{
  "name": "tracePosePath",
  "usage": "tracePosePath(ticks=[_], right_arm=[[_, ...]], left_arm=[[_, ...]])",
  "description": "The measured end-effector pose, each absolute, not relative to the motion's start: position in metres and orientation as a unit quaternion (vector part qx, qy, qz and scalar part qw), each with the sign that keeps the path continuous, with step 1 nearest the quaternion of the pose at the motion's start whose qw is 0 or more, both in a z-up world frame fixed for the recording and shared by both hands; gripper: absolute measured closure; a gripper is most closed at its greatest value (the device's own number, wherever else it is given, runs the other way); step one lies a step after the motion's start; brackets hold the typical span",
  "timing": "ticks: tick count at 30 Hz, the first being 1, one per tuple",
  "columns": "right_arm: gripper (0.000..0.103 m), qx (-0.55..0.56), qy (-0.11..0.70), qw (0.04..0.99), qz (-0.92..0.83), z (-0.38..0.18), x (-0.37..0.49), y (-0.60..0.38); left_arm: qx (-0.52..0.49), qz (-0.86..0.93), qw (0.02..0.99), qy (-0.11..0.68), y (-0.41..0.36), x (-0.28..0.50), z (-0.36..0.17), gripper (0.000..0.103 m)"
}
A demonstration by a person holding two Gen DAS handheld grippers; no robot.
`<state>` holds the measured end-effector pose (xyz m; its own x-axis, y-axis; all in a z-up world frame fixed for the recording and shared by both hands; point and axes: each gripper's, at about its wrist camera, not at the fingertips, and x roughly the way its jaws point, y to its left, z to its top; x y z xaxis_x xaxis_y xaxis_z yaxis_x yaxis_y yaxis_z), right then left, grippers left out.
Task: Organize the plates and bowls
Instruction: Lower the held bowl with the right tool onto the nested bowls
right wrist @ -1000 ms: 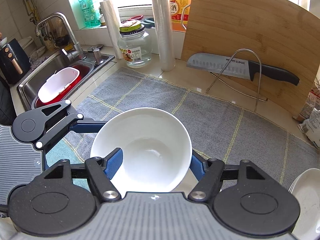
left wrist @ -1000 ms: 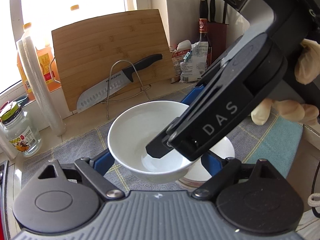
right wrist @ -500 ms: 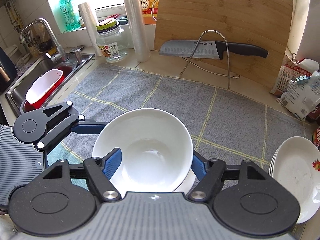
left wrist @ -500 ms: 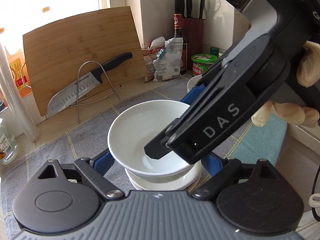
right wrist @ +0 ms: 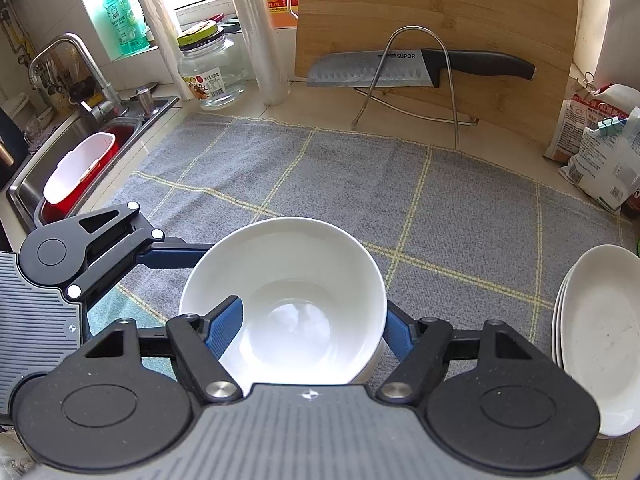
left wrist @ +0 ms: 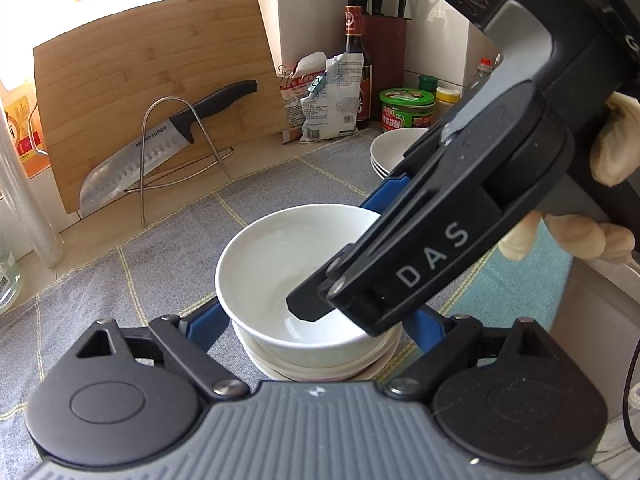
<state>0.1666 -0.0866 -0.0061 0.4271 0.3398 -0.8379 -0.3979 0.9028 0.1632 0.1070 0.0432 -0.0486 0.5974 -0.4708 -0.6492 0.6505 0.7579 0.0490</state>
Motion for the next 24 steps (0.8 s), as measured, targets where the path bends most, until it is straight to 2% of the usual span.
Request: tracePosePath(ticks=[24], right_arm=[[0.022,-0.037,0.485,0.844,0.224,-0.0101,0.1688,-0.0883]], left_arm=[[0.138,-0.316,0.881,0.326,0.0404,0.1134,-0.0526,0.011]])
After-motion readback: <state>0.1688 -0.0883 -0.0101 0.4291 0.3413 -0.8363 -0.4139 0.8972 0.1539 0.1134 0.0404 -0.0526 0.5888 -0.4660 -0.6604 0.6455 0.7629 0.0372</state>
